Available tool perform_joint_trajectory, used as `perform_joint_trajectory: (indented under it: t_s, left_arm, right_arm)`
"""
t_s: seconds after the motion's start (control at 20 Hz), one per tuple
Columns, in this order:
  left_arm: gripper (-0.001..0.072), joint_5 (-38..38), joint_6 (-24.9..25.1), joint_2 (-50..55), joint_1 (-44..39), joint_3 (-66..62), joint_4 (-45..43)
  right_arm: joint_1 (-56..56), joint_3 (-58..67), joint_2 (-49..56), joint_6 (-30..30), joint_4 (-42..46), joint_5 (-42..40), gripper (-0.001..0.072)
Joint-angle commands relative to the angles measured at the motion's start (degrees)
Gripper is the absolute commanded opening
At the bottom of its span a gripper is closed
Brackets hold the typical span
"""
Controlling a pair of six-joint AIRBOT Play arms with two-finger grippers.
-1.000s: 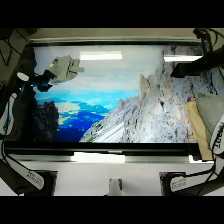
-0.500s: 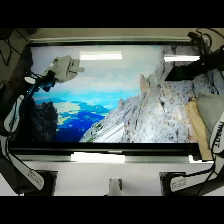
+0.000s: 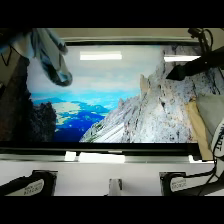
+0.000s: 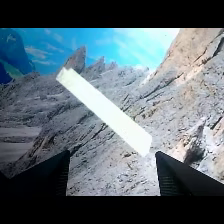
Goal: Fold the shirts.
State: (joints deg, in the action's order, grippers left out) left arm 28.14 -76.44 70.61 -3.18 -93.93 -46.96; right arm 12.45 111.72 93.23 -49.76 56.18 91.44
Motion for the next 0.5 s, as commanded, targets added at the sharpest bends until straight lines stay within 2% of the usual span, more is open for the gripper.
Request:
perform_joint_trajectory:
  t_s: [0.0,0.1,0.2,0.25,0.35,0.45]
  left_arm:
    - [0.0042,0.76,1.11,-14.43,-10.03,0.07,-5.95]
    - [0.0042,4.02,-4.85,-15.52,-15.41,0.07,-9.92]
    - [0.0042,10.47,-7.39,-13.64,-19.82,0.09,-16.26]
    - [0.0042,13.86,-8.52,-12.13,-21.62,0.31,-20.35]
    - [0.0042,19.61,-11.5,-9.38,-23.65,3.23,-28.89]
    - [0.0042,21.42,-14.16,-6.36,-23.71,9.11,-30.95]
  right_arm:
    - [-0.04,0.24,-7.02,1.46,-1.64,-4.94,0.0517]
    - [-0.04,0.24,-14.56,1.53,0.09,-6.67,0.052]
    - [-0.02,0.24,-21.09,1.53,4.07,-6.56,0.0524]
    - [-0.04,0.22,-23.71,1.46,6.4,-4.7,0.0562]
    - [-0.04,0.22,-26.67,-0.35,7.3,1.66,0.0586]
    - [-0.04,-0.28,-26.93,-1.95,7.3,10.45,0.06]
